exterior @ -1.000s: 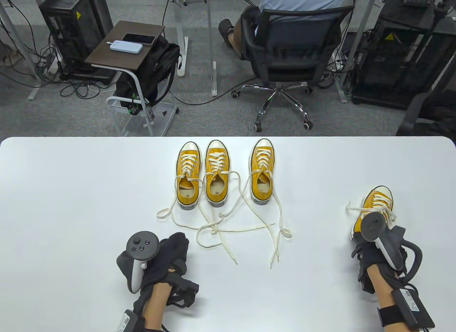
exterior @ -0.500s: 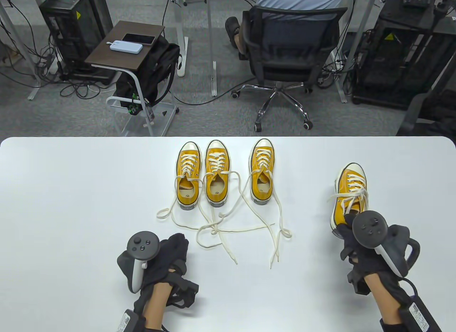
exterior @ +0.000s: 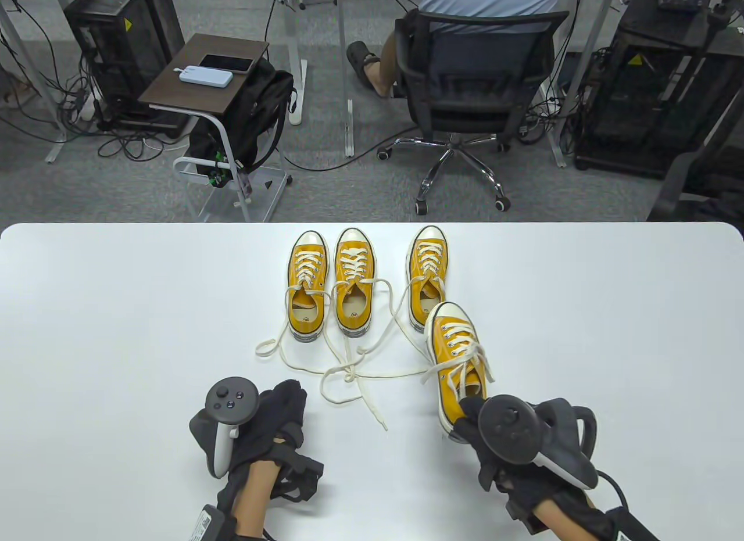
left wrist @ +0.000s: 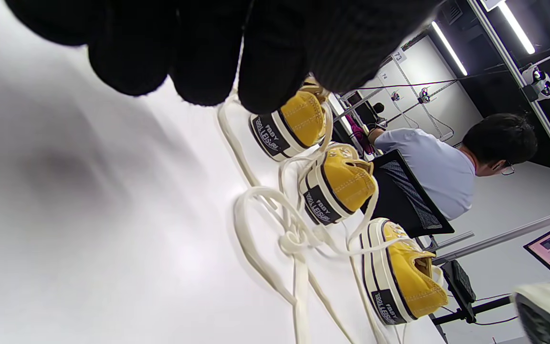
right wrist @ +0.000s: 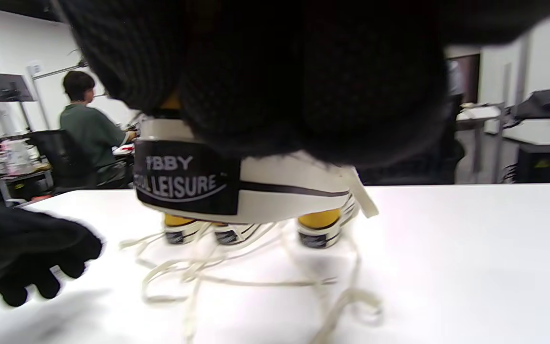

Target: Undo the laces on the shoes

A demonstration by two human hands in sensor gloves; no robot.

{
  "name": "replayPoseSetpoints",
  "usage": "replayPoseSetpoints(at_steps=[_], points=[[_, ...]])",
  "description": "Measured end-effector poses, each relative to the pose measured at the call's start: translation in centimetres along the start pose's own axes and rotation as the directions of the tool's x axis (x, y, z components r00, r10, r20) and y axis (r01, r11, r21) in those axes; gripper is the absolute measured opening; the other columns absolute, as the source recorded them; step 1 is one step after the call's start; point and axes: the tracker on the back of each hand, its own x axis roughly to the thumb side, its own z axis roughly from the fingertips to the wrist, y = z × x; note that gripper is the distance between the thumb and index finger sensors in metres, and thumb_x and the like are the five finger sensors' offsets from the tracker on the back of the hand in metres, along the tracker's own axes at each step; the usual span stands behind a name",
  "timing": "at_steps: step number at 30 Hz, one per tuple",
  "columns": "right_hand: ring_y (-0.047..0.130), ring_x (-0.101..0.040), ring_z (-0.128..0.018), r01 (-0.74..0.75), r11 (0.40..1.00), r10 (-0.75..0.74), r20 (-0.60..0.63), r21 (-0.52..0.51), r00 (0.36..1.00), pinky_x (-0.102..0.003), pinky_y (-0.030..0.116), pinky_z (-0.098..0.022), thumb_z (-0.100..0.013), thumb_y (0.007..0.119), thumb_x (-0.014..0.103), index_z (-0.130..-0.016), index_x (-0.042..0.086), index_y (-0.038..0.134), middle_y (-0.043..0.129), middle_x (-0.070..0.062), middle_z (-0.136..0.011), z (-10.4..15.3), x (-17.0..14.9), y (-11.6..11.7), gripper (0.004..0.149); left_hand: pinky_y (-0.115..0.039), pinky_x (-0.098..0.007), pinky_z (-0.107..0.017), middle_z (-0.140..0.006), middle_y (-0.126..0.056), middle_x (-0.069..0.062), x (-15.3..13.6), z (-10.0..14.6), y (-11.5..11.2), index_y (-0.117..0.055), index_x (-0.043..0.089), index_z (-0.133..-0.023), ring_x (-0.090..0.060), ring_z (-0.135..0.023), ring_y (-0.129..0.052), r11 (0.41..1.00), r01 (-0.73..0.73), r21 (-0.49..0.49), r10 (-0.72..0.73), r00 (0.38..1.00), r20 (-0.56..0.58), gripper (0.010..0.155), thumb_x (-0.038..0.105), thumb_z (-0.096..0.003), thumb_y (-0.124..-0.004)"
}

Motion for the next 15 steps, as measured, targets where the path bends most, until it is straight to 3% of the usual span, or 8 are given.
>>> replayPoseSetpoints(at_steps=[7,15], points=[[0.101,-0.031,-0.026,0.017,0.996,-0.022,0.046,0.093,0.999,-0.040,0.084,-0.014,-0.042,0.083,0.043,-0.075,0.024,0.092,0.102,-0.009,-0.043,-1.3,2.4,3.9,0.039,-0.071,-0.058,-0.056,-0.100,-0.077,-0.020,0.0,0.0,0.1,-0.079,0.021,-0.102,-0.049,-0.082,-0.079,1.000,-0.007,-0.001,0.007,1.000,0.009,0.057,0.045,-0.0515,-0.070],[0.101,-0.031,-0.026,-0.001,0.990,-0.002,0.019,0.141,1.000,-0.040,0.084,-0.014,-0.042,0.084,0.043,-0.075,0.023,0.092,0.103,-0.009,-0.043,-2.4,2.4,7.6,0.040,-0.071,-0.058,-0.056,-0.100,-0.077,-0.020,0.0,0.0,0.2,-0.079,0.021,-0.102,-0.049,-0.082,-0.079,1.000,-0.013,-0.005,0.013,1.000,0.014,0.057,0.045,-0.0516,-0.070]])
